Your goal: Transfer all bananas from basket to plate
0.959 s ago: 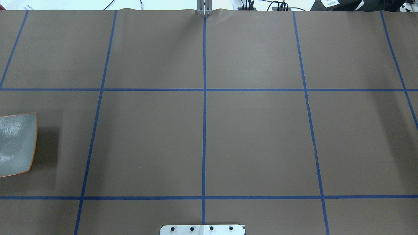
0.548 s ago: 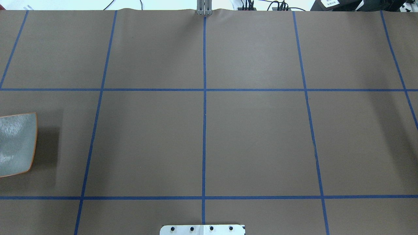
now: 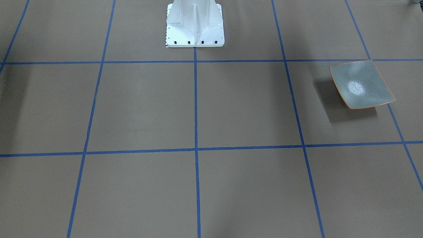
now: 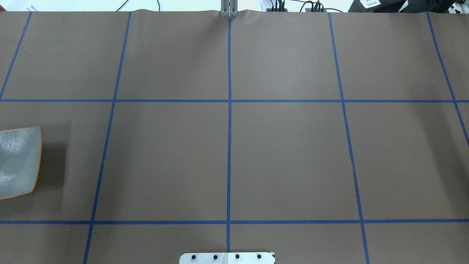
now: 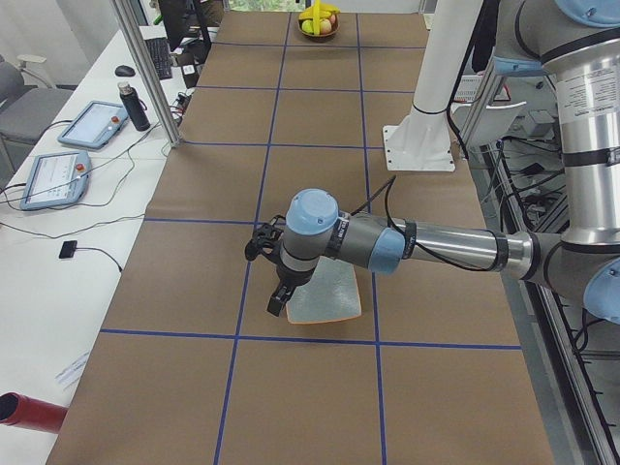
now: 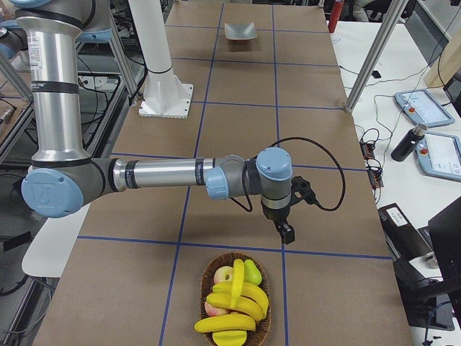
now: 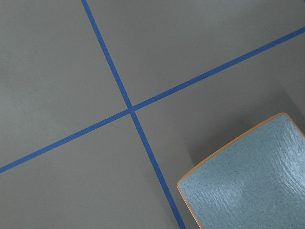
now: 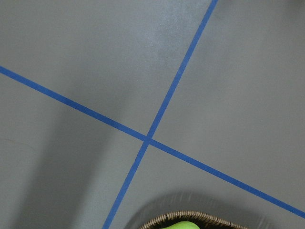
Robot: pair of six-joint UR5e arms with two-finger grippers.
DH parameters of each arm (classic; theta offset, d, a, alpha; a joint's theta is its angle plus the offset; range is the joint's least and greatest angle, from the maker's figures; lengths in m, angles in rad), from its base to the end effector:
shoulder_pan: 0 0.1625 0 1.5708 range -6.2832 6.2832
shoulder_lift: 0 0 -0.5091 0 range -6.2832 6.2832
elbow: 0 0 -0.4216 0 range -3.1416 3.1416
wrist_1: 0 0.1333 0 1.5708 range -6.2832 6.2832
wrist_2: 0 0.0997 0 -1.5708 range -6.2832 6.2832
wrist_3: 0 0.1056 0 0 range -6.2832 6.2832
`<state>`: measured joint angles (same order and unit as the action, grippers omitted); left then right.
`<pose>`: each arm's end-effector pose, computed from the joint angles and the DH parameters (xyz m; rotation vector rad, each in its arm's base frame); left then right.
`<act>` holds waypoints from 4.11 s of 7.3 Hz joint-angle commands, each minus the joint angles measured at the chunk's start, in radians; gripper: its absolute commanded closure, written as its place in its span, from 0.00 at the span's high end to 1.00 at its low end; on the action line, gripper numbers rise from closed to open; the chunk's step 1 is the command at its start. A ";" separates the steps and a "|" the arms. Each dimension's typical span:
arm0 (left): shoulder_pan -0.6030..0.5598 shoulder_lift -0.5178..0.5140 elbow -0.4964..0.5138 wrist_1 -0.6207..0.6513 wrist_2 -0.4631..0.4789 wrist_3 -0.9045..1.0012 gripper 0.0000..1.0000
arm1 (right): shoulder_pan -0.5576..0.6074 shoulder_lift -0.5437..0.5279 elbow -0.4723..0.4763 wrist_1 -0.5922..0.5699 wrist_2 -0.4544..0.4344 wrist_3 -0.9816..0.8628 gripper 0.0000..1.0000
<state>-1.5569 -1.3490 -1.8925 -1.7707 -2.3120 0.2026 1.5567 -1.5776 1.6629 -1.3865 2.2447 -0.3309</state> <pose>-0.0561 -0.4266 0.6621 0.3553 0.7081 0.3162 0.0599 -0.5356 0.6886 0.3644 -0.6251 -0.4208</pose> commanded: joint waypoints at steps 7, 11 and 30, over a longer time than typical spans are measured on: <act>0.000 -0.012 0.049 -0.004 -0.006 -0.064 1.00 | -0.043 -0.192 -0.021 0.100 -0.004 -0.728 0.99; 0.000 -0.004 0.050 -0.004 -0.009 -0.064 1.00 | -0.007 -0.194 -0.101 0.107 -0.025 -0.852 0.99; 0.008 -0.166 0.099 -0.138 -0.012 -0.157 1.00 | -0.229 0.308 -0.095 -0.034 -0.007 -0.045 0.00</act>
<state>-1.5510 -1.4422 -1.8298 -1.8889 -2.3209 0.1089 1.4048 -1.3467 1.5523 -1.4198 2.2321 -0.5473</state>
